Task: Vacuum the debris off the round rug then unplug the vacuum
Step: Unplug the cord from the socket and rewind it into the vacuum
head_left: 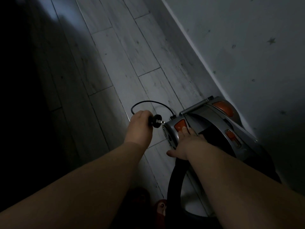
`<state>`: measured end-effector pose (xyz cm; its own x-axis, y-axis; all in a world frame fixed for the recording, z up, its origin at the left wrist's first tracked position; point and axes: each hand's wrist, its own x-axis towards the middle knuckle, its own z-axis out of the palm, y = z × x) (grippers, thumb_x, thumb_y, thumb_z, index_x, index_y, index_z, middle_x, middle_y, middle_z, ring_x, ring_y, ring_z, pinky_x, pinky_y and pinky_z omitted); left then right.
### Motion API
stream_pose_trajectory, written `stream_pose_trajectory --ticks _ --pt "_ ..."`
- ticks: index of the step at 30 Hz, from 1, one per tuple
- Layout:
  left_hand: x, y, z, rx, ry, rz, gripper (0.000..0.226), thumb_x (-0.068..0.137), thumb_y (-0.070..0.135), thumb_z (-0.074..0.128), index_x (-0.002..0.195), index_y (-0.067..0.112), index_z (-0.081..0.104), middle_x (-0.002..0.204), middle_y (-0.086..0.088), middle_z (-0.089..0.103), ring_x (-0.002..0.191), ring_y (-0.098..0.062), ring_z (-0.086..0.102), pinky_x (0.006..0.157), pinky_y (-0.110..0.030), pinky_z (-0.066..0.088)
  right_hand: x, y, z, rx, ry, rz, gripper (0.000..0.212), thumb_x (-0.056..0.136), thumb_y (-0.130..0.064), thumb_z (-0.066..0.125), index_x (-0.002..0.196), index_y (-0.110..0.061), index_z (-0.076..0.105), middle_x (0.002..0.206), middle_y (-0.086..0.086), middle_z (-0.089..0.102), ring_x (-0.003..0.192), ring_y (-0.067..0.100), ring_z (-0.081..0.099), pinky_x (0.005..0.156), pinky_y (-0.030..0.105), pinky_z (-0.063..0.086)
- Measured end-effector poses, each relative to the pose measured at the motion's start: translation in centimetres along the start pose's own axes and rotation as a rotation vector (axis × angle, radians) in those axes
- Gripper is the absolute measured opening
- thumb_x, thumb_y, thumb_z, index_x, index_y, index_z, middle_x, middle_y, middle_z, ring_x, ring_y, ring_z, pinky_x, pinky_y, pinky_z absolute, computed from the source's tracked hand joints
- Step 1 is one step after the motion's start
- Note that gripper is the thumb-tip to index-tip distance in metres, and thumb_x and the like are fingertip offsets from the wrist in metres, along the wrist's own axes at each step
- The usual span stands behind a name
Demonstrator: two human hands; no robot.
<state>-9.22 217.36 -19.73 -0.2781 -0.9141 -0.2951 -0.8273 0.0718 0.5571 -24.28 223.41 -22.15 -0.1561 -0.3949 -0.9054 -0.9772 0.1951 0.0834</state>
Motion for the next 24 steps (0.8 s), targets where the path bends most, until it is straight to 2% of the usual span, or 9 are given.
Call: stream_pose_trajectory --ticks 3,5,8,10,13,19,24 --pt "-0.1 0.0 0.2 0.025 -0.06 -0.006 0.024 0.091 0.0 0.041 0.1 0.011 0.06 0.098 -0.004 0.054 0.09 -0.017 0.045 0.073 -0.022 0.031 -0.2 -0.1 0.0 -0.001 0.001 -0.009 0.109 0.084 -0.074 0.047 0.156 -0.015 -0.009 0.163 0.007 -0.018 0.15 0.026 -0.013 0.12 0.052 0.005" --pt "-0.2 0.3 -0.1 0.01 -0.05 -0.007 0.025 0.091 0.0 0.041 0.104 0.011 0.06 0.102 -0.005 0.055 0.096 -0.019 0.048 0.075 -0.022 0.032 -0.4 0.0 -0.1 0.01 0.011 -0.014 0.104 0.085 -0.072 0.048 0.157 -0.016 -0.003 0.164 0.007 -0.013 0.15 0.028 -0.007 0.119 0.051 0.009" --pt "-0.3 1.1 -1.4 -0.079 0.016 -0.044 0.024 0.09 -0.001 0.044 0.104 0.01 0.06 0.102 -0.004 0.056 0.094 -0.018 0.05 0.075 -0.023 0.034 -0.4 0.0 -0.2 0.082 0.147 -0.061 0.085 0.09 -0.06 0.052 0.154 -0.016 0.018 0.16 0.009 0.014 0.142 0.03 0.023 0.111 0.045 0.029" --pt "-0.2 1.7 -2.6 -0.117 0.052 -0.069 0.021 0.09 0.0 0.045 0.1 0.01 0.06 0.097 -0.003 0.055 0.087 -0.016 0.049 0.072 -0.024 0.035 -0.4 -0.3 -0.9 0.136 0.241 -0.103 0.071 0.095 -0.044 0.054 0.152 -0.015 0.022 0.156 0.01 0.021 0.135 0.03 0.034 0.106 0.042 0.039" --pt "0.2 2.8 -4.2 -0.112 0.052 -0.055 0.018 0.09 0.001 0.045 0.094 0.01 0.06 0.092 -0.003 0.056 0.081 -0.015 0.049 0.07 -0.026 0.038 -1.0 -1.1 -2.9 0.189 0.275 -0.162 0.071 0.098 -0.025 0.051 0.156 -0.018 0.01 0.161 0.008 0.013 0.139 0.031 0.03 0.108 0.045 0.037" --pt "2.5 4.3 -6.4 -0.131 0.069 0.013 0.021 0.091 0.003 0.045 0.1 0.016 0.059 0.095 0.003 0.054 0.09 -0.014 0.051 0.076 -0.022 0.038 -2.2 -2.0 -7.6 0.299 0.347 -0.237 0.068 0.1 -0.021 0.048 0.157 -0.02 0.01 0.161 0.009 0.016 0.138 0.03 0.036 0.109 0.043 0.038" --pt "5.8 6.1 -8.3 -0.194 0.089 0.01 0.025 0.096 0.009 0.043 0.117 0.016 0.054 0.114 -0.001 0.057 0.099 -0.014 0.053 0.079 -0.021 0.037 -3.0 -1.8 -12.1 0.401 0.401 -0.223 0.059 0.102 -0.022 0.047 0.153 -0.017 0.019 0.156 0.008 0.027 0.128 0.029 0.046 0.102 0.039 0.043"
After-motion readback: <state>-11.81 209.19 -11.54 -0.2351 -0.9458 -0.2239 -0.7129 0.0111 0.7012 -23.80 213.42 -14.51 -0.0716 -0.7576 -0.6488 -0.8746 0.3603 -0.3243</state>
